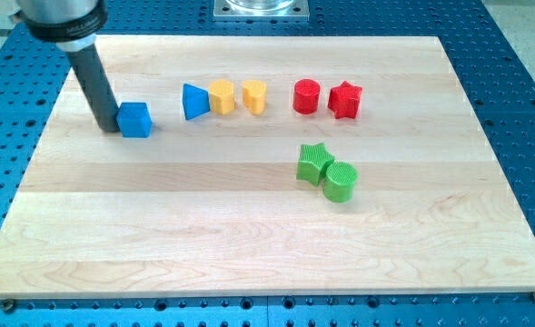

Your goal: Move the cube to the left of the triangle

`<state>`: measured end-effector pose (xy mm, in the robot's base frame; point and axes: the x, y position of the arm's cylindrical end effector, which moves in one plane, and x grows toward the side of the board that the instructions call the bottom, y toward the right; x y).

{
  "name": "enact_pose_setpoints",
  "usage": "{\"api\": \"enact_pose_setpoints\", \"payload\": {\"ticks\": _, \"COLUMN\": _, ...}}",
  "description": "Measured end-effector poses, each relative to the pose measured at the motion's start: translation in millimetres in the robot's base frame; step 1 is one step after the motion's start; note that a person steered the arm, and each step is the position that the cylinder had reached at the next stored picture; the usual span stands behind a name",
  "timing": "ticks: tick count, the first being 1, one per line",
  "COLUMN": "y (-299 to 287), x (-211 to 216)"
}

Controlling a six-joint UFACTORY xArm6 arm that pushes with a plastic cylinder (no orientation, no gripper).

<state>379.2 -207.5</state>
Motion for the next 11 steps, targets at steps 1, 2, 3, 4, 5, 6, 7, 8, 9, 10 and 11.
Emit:
{"api": "enact_pose_setpoints", "payload": {"ticks": 1, "y": 2, "x": 1}}
{"api": "enact_pose_setpoints", "payload": {"ticks": 2, "y": 2, "x": 35}}
{"api": "enact_pose_setpoints", "payload": {"ticks": 3, "y": 2, "x": 68}}
{"api": "enact_pose_setpoints", "payload": {"ticks": 4, "y": 26, "x": 71}}
{"api": "enact_pose_setpoints", "payload": {"ticks": 5, "y": 40, "x": 26}}
{"api": "enact_pose_setpoints", "payload": {"ticks": 6, "y": 35, "x": 1}}
{"api": "enact_pose_setpoints", "payload": {"ticks": 7, "y": 16, "x": -1}}
{"api": "enact_pose_setpoints", "payload": {"ticks": 8, "y": -29, "x": -3}}
{"api": "enact_pose_setpoints", "payload": {"ticks": 9, "y": -53, "x": -37}}
{"api": "enact_pose_setpoints", "payload": {"ticks": 10, "y": -49, "x": -71}}
{"api": "enact_pose_setpoints", "payload": {"ticks": 11, "y": -19, "x": -68}}
